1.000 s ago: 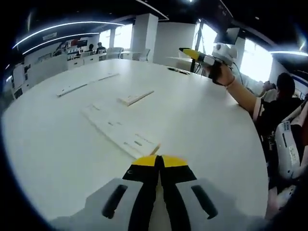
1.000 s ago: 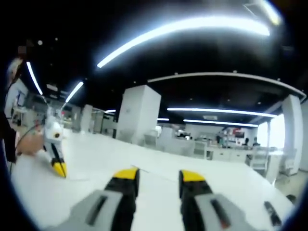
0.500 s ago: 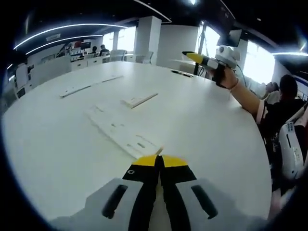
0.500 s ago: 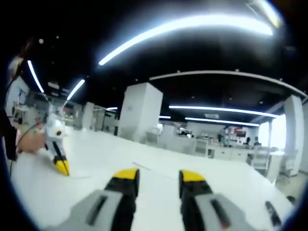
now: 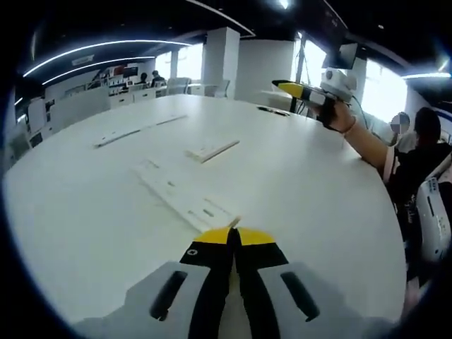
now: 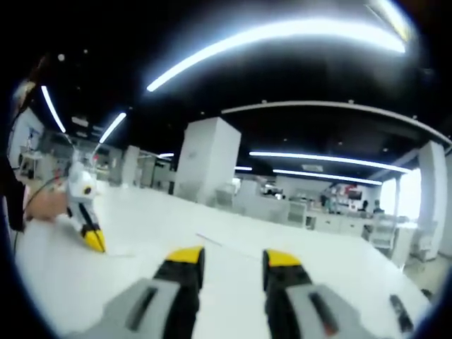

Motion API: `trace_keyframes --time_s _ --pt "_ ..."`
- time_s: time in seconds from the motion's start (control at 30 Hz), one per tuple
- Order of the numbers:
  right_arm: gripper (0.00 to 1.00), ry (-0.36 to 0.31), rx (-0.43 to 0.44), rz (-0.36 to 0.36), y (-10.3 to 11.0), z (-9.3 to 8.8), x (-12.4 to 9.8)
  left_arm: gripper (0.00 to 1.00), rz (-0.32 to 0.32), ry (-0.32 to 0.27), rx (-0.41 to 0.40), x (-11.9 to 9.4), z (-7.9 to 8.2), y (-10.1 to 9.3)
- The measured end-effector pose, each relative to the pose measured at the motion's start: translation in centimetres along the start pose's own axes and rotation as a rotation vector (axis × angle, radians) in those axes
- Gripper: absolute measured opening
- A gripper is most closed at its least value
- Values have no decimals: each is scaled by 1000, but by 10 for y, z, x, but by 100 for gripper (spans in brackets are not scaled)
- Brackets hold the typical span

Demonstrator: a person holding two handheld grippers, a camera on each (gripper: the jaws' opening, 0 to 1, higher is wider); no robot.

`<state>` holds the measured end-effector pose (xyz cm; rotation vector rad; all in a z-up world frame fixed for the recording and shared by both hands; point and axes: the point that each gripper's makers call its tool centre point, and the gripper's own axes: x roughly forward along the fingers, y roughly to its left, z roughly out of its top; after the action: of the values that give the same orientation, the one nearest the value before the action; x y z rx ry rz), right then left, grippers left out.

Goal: Locate the socket holder cover, grip the socket holder cover, clip it into the socket holder slot.

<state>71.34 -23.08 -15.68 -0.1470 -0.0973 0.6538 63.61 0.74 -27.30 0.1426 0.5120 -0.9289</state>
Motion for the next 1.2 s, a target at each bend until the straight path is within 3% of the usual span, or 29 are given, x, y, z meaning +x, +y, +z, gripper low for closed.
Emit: trace_keyframes --time_s 1.2 --pt "35 52 -28 27 11 -14 6 3 99 -44 2 7 8 25"
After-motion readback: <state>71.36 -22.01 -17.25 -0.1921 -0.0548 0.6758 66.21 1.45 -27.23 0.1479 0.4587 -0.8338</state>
